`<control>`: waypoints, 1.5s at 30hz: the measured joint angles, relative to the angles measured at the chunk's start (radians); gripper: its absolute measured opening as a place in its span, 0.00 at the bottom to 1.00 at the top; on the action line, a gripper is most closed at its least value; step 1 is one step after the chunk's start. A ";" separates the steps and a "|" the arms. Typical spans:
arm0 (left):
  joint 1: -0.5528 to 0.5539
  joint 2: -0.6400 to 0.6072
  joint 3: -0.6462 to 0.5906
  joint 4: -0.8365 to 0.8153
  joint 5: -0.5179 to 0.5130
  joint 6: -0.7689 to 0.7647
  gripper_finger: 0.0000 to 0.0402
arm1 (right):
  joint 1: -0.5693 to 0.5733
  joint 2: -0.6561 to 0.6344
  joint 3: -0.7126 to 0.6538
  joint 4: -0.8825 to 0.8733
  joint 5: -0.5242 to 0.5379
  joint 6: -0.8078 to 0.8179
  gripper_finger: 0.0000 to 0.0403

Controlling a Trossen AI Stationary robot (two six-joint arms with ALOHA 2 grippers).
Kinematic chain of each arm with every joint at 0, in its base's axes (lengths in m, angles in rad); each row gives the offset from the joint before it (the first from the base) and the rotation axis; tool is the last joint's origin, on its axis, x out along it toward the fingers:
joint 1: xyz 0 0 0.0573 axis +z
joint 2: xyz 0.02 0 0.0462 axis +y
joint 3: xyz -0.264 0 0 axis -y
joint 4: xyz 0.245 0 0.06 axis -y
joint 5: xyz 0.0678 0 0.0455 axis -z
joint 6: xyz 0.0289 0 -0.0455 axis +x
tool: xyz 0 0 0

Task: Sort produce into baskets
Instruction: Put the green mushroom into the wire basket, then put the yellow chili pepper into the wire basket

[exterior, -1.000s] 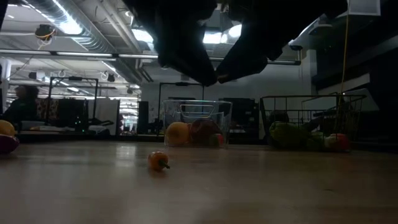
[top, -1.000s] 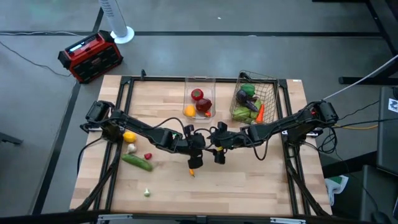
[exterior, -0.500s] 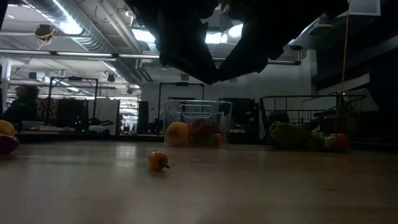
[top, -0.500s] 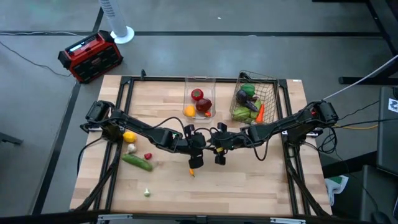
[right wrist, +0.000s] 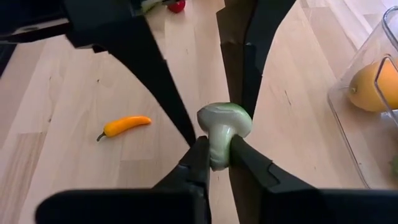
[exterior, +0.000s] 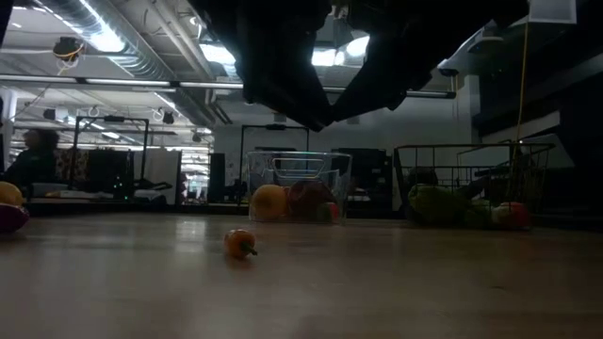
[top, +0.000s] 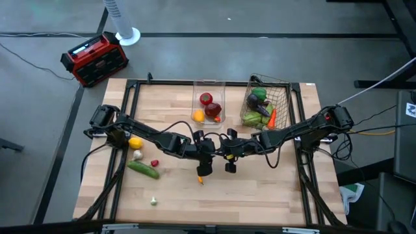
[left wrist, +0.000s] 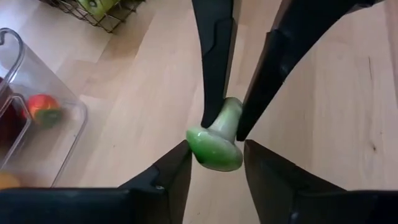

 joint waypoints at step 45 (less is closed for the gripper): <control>-0.038 0.000 -0.040 -0.082 0.301 0.127 0.56 | -0.468 -0.282 0.002 -0.878 0.147 -0.087 0.37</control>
